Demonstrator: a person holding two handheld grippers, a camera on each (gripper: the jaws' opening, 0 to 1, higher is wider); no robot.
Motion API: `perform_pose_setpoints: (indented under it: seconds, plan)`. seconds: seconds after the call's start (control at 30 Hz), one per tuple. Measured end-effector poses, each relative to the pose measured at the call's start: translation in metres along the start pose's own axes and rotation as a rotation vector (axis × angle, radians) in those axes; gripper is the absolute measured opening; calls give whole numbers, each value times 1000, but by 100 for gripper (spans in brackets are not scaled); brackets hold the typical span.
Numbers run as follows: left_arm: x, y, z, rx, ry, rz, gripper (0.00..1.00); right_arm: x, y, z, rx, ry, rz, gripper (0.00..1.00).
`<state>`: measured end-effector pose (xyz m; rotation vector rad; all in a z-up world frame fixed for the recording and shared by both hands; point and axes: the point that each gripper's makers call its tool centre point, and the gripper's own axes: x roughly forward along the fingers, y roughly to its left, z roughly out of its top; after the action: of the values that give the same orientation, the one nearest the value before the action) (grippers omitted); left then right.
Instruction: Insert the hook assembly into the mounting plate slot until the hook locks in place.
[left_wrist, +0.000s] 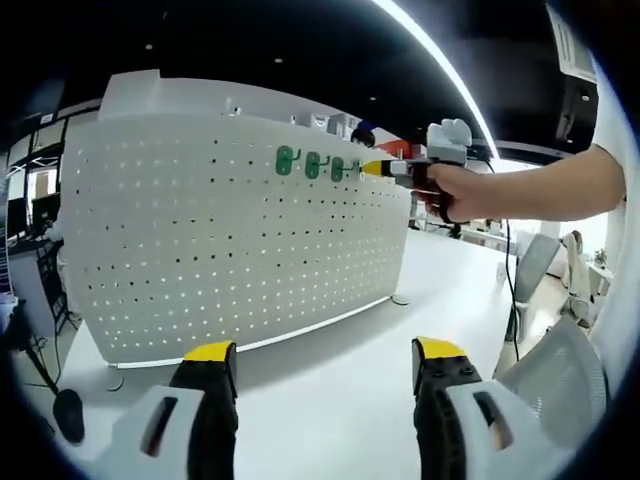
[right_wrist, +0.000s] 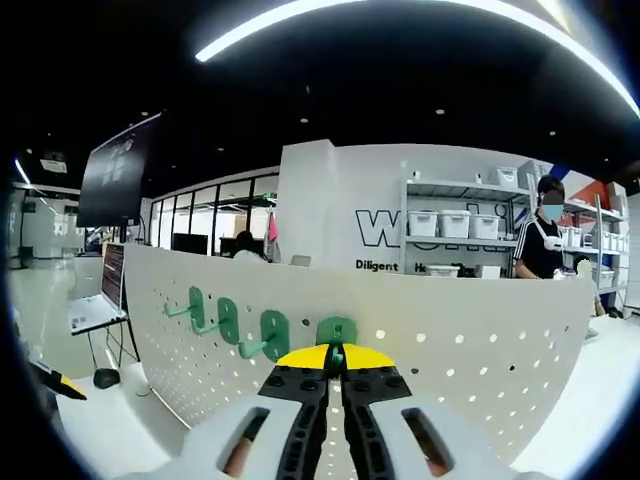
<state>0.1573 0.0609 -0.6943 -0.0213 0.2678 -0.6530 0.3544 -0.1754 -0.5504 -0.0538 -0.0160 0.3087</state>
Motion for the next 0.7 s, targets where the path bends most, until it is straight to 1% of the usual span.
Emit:
perform_pose_setpoints:
  seconds: [0.33,0.47,0.57,0.7]
  plan:
    - [-2,3,-1,-2,5,8,73,4,-1,-4,-1,0,-11,1]
    - [-3,4,-2,-3,9,11,73,6,2,-10,2,3,-22,1]
    - [-5,4,-1,-5,7,12,72,5,4,-4,0,-8,-46,1]
    - [-7,6,-2,-4,7,16,72,3,-6,5,15,-26,-73,1]
